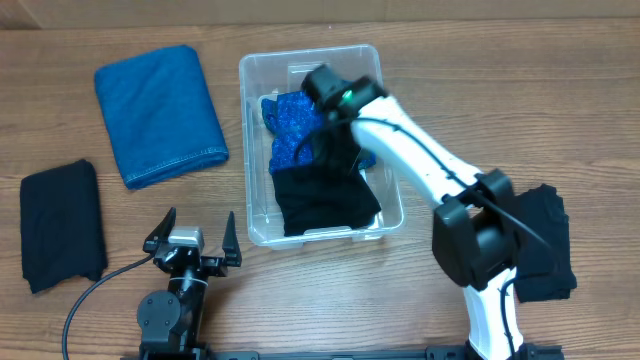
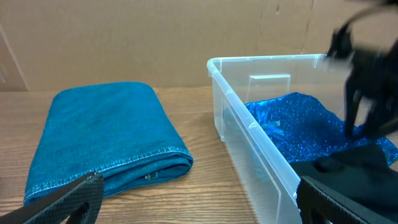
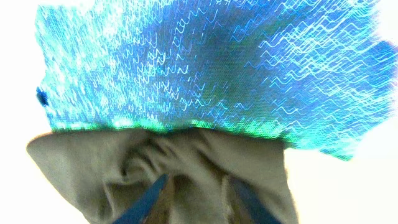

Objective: Pack container

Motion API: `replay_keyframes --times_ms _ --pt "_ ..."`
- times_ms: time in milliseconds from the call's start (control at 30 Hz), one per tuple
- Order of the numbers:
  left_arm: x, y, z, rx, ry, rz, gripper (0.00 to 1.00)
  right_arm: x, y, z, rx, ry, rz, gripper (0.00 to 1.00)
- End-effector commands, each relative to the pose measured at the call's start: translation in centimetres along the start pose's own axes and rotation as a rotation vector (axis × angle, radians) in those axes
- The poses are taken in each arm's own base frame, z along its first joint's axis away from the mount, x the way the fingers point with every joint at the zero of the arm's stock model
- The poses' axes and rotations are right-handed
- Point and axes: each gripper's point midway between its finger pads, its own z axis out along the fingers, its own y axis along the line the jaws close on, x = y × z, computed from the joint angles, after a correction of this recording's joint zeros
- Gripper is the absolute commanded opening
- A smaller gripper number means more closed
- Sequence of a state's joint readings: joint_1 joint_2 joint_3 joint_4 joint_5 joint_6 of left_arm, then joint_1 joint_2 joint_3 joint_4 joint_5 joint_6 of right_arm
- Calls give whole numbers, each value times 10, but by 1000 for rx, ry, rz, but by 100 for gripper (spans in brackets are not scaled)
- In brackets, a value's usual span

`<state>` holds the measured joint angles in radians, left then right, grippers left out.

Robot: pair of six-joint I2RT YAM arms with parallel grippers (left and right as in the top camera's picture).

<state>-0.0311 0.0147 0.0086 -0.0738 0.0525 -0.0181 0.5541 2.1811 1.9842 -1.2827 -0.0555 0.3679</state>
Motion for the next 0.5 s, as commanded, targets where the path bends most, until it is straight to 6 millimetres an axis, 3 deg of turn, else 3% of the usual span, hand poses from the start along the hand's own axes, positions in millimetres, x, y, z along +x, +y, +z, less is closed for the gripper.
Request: replay_keyframes --times_ms 0,33,67,100,267,467 --pt "0 0 0 2 -5 19 100 -48 -31 -86 -17 -190 66 45" --pt "0 0 0 2 -5 19 100 -55 -46 -109 -15 -221 51 67" --pt "0 0 0 2 -5 19 100 -57 -60 -124 1 -231 -32 80" --pt "0 0 0 2 -5 19 100 -55 -67 -126 14 -221 -75 84" --pt "0 0 0 2 -5 19 100 -42 -109 -106 65 -108 -104 84" --pt "0 0 0 2 -5 19 100 -21 -117 -58 60 21 -135 76"
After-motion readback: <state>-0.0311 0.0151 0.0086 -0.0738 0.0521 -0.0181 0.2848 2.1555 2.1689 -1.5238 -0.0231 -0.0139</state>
